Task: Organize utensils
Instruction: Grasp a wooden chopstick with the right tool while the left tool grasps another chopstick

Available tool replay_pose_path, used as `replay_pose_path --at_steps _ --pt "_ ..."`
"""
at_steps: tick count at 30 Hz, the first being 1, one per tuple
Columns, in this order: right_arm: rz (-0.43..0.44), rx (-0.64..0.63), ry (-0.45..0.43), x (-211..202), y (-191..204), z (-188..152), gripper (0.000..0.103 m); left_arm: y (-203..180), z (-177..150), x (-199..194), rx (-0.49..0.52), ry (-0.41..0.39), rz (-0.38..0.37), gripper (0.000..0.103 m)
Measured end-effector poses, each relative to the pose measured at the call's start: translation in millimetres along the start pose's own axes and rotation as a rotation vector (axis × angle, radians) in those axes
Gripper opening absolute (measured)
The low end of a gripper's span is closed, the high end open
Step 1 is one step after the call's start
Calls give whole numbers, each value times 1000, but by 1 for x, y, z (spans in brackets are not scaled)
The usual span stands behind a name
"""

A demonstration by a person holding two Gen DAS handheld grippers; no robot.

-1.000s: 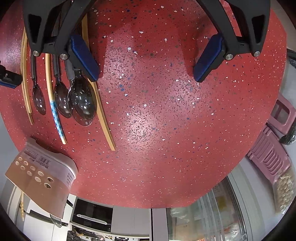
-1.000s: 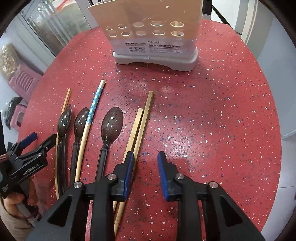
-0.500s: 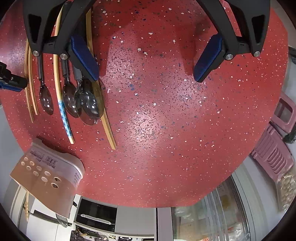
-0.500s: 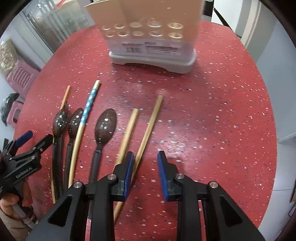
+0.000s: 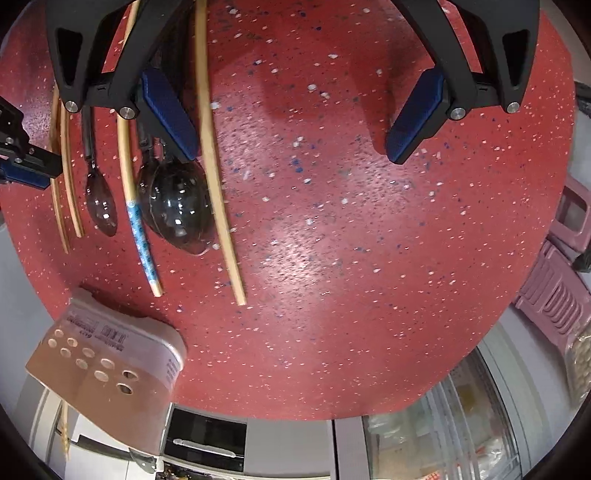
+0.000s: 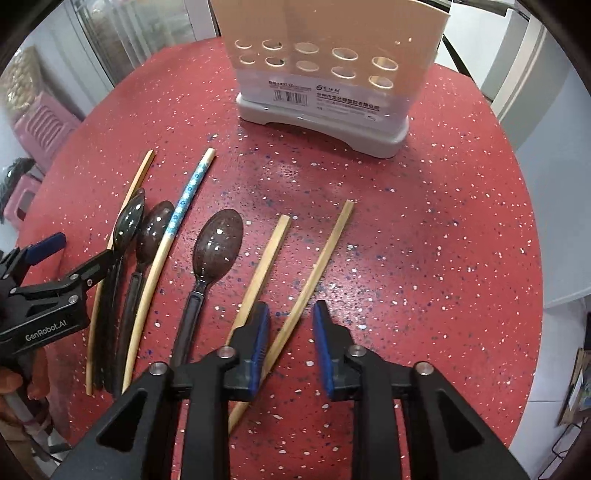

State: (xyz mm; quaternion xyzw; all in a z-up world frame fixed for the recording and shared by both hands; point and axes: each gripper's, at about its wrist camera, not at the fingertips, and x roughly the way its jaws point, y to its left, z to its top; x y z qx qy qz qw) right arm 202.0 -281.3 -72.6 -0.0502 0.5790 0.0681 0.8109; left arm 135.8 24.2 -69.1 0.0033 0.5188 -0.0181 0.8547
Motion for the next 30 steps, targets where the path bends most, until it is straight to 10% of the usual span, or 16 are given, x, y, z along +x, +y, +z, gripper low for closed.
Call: replay_pose_path --at_steps 9,15,30 --pt "38 27 -27 -3 -13 -10 6 -17 13 -4 61 16 -38 90" --pt "122 61 -47 -6 -29 -19 6 -34 16 -9 151 30 -84 32" --pt "332 103 -235 -66 -69 -35 6 -7 0 -78 -39 -209 -186 31"
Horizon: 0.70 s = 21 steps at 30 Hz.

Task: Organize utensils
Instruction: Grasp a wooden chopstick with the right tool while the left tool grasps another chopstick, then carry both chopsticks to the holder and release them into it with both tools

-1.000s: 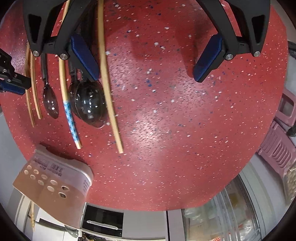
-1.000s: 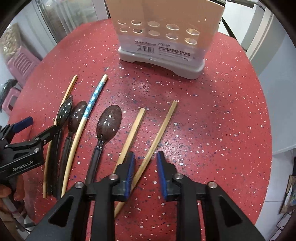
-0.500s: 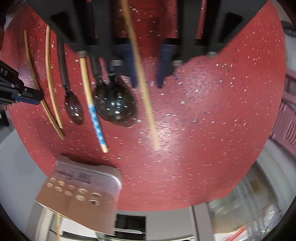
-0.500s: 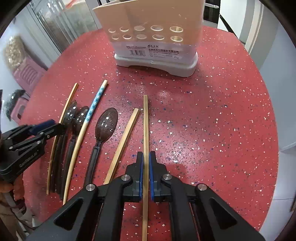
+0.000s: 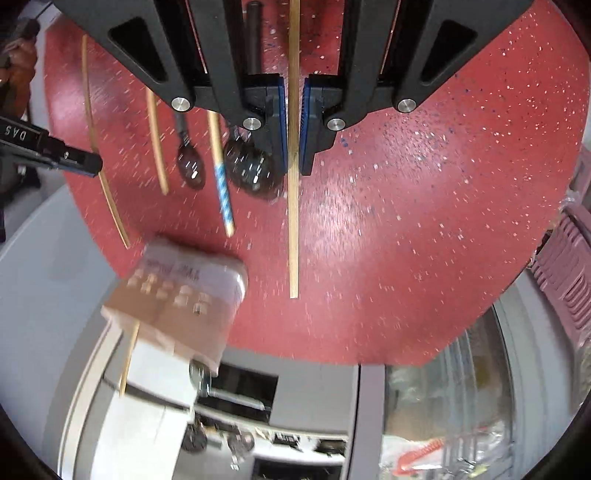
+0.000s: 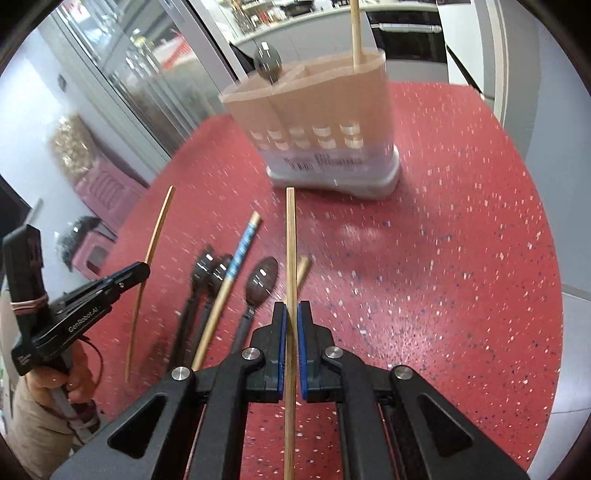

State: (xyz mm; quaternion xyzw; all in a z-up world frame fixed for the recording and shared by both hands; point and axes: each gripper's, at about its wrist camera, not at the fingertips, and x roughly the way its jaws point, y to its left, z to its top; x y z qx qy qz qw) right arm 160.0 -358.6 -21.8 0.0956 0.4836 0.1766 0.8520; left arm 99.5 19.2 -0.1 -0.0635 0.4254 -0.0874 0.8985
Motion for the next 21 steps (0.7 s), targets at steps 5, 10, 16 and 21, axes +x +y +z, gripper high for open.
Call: replay_pose_path --at_steps 5,10,16,21 --pt "36 3 -83 -21 7 22 6 -4 21 -28 -24 -95 -26 31" --pt "46 5 -174 -47 10 45 6 -14 51 -49 -41 -188 -76 31" --pt "32 11 -279 -69 11 86 6 -31 102 -50 -31 -271 -107 31" --pt "21 3 -364 -79 13 127 6 -41 144 -39 -59 -322 -131 31"
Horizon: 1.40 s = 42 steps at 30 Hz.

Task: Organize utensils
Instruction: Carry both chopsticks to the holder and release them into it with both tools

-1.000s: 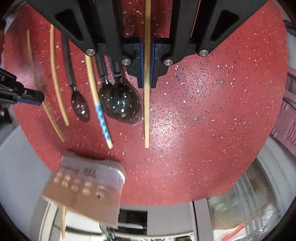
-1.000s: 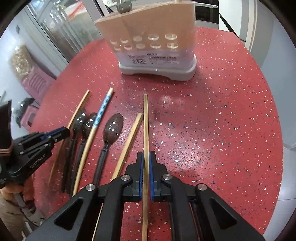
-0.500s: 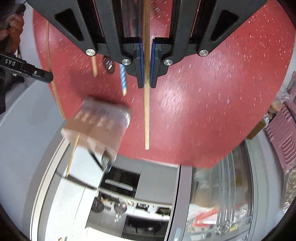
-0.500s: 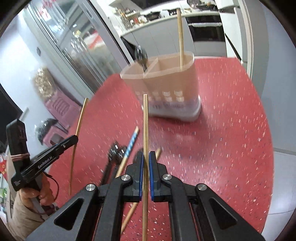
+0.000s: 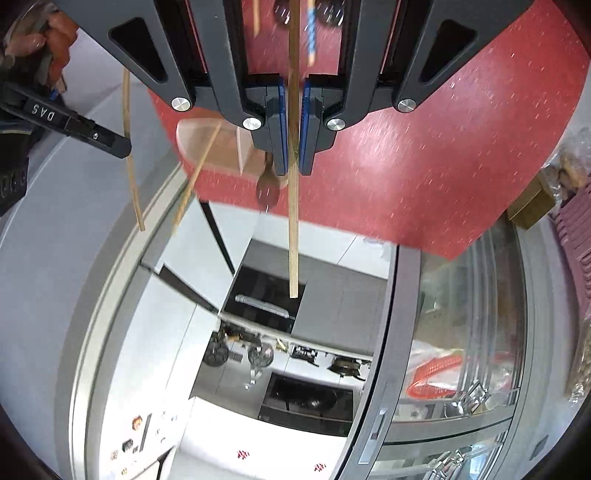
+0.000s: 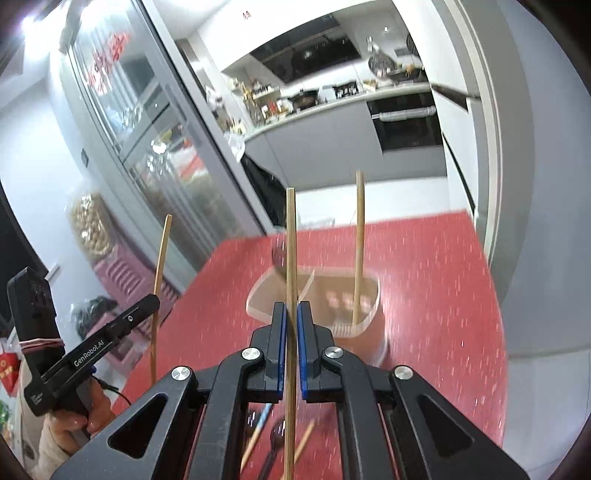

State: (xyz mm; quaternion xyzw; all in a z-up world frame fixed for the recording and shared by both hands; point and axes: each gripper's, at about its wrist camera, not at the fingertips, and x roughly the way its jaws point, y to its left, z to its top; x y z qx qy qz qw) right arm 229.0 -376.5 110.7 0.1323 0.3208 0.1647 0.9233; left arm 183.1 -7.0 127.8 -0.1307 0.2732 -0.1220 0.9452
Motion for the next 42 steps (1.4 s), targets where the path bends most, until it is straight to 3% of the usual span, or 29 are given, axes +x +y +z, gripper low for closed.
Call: replay_pose_path --at_steps 8,16,29,42 --pt "-31 -2 -125 24 -4 57 6 -13 40 41 -2 -89 14 31" --pt "-81 -39 -207 63 -10 78 6 -24 53 92 -1 -137 8 31" --pt "-165 -178 -321 100 -4 53 6 -26 33 129 32 -236 9 31" --pt "-200 -218 -256 109 -17 12 6 -38 -9 135 169 -149 74 31"
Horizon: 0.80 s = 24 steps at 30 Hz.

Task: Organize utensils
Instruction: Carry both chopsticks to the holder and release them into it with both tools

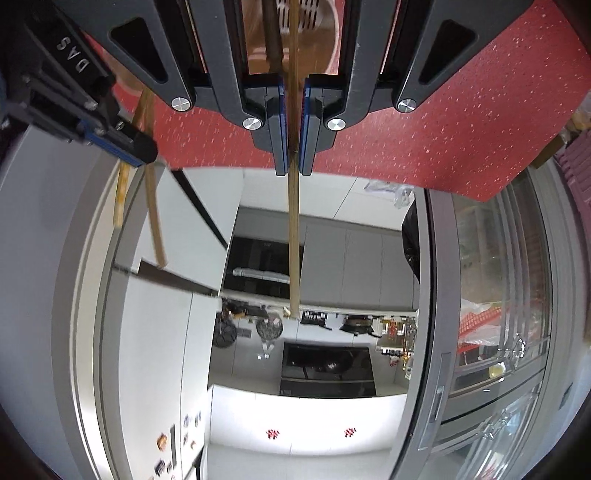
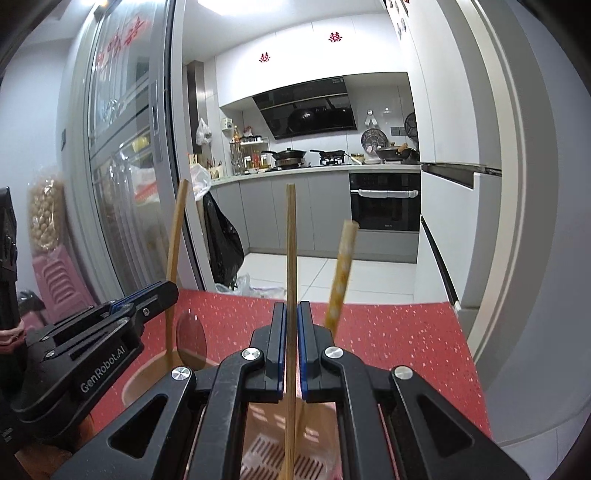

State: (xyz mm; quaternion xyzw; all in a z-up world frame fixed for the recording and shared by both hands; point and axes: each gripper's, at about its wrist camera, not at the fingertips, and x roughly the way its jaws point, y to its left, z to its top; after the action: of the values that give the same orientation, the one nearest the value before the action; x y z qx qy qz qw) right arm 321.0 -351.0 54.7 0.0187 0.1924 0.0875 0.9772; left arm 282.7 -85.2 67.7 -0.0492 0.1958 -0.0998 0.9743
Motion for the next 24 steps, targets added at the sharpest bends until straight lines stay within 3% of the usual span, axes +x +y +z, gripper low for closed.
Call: replay_pose_path --at_steps 9,16,18,20,24 --pt "13 61 52 -9 -12 -4 6 0 -8 1 29 100 51 31" --pt "56 146 117 -8 -25 -2 8 2 -8 -9 23 129 64 31" --pt "68 156 124 -11 -26 -2 13 4 -7 -14 17 132 67 31" --pt "80 165 126 -15 -26 0 36 6 -6 -20 13 129 70 31" --pt "81 169 112 -26 -23 2 41 8 -5 -32 7 133 70 31"
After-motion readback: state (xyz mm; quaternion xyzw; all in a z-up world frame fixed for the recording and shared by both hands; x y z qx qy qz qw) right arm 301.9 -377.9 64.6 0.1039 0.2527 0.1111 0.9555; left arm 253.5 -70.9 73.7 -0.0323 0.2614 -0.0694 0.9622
